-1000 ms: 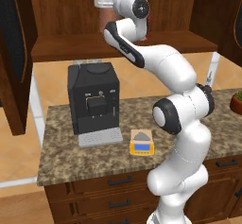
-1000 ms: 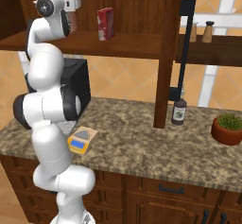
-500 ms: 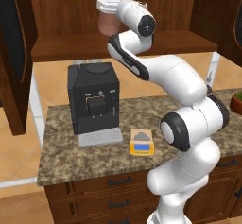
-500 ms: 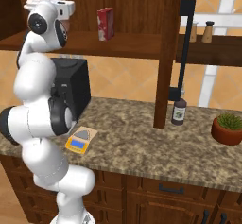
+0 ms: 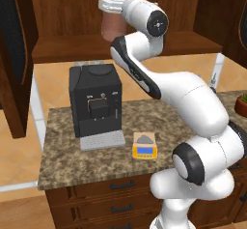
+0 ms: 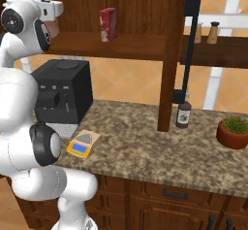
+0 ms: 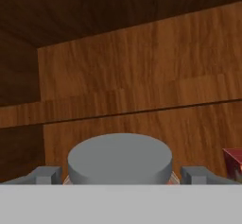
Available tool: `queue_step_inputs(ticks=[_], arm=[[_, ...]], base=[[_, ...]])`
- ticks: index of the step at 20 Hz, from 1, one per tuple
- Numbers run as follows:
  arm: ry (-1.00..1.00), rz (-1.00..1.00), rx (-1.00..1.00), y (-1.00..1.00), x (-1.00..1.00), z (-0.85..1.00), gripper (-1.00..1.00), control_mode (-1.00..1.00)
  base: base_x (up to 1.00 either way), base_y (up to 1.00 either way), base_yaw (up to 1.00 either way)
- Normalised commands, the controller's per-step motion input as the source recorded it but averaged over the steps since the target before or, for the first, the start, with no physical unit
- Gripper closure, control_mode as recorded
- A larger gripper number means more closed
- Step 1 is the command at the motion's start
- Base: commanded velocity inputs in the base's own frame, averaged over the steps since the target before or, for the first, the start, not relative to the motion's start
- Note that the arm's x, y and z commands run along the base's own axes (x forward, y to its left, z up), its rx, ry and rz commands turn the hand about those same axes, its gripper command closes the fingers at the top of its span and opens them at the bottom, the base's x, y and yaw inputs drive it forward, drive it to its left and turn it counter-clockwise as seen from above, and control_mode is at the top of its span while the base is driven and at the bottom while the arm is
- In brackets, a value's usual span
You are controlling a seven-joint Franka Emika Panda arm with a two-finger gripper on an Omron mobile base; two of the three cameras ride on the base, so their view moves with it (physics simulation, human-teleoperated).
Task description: Pick the honey bottle and place it on the digital scale for weighing, and close the cabinet.
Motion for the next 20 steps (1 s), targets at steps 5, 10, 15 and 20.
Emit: queue_step_inputs(ticks=[5, 10, 15, 20], arm=[[-0.05, 0.0, 0.0, -0.22, -0.99, 0.0, 1.0, -1.0], [0.22, 0.01, 0.0, -0.54, -0.89, 0.02, 1.0, -1.0], [0.06, 0.15, -0.06, -0.84, -0.85, -0.09, 1.0, -1.0], [0.08, 0.31, -0.15, -0.73, -0.39, -0.7, 1.0, -1.0]], base=[[0.0, 0.0, 0.0], [0.0, 0.0, 0.0], [0.0, 0.0, 0.0], [0.0, 0.0, 0.0]])
